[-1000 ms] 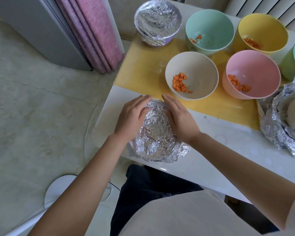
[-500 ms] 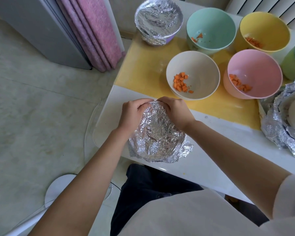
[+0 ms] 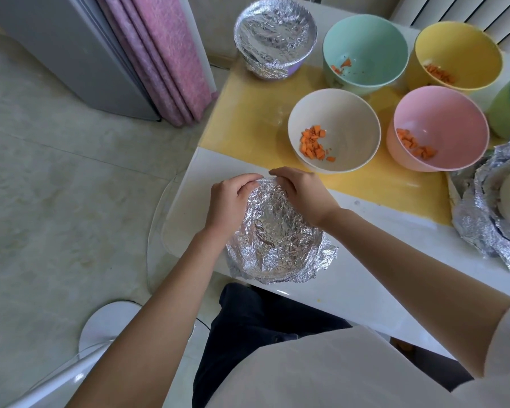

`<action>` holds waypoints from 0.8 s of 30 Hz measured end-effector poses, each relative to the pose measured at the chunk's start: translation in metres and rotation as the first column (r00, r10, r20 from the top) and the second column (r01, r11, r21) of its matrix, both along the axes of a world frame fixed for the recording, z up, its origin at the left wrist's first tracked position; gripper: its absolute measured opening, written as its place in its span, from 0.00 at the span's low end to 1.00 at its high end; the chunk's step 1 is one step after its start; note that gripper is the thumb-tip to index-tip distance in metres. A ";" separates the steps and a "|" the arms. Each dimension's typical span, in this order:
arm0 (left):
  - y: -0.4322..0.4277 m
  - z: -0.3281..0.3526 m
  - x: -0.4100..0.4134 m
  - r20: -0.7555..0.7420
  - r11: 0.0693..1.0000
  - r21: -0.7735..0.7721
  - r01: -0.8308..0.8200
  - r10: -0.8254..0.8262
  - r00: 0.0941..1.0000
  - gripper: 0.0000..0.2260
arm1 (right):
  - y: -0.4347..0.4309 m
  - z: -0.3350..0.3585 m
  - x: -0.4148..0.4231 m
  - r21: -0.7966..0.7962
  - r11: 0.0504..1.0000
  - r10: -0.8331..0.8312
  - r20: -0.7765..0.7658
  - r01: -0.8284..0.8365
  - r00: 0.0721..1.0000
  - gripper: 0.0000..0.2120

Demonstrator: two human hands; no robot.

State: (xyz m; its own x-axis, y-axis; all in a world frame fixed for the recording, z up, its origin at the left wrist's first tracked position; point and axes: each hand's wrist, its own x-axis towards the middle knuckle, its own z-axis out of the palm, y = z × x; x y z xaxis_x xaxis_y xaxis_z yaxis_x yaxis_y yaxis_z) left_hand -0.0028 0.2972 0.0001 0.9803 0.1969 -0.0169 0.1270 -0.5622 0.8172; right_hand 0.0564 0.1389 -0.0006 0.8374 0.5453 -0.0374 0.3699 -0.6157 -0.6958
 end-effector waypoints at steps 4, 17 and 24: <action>0.000 -0.001 -0.023 -0.047 0.988 0.097 -0.117 0.122 0.991 0.08 | -0.009 0.006 -0.012 -0.002 0.998 -0.069 -0.025 0.069 0.997 0.16; -0.015 0.015 -0.105 -0.380 0.910 0.154 -0.384 0.414 0.827 0.03 | -0.022 0.001 -0.053 -0.022 1.000 -0.014 -0.037 0.013 0.999 0.18; -0.006 0.012 -0.082 -0.208 0.963 -0.022 -0.269 0.259 0.943 0.16 | -0.022 -0.006 -0.053 -0.047 0.999 -0.022 -0.129 0.016 0.991 0.20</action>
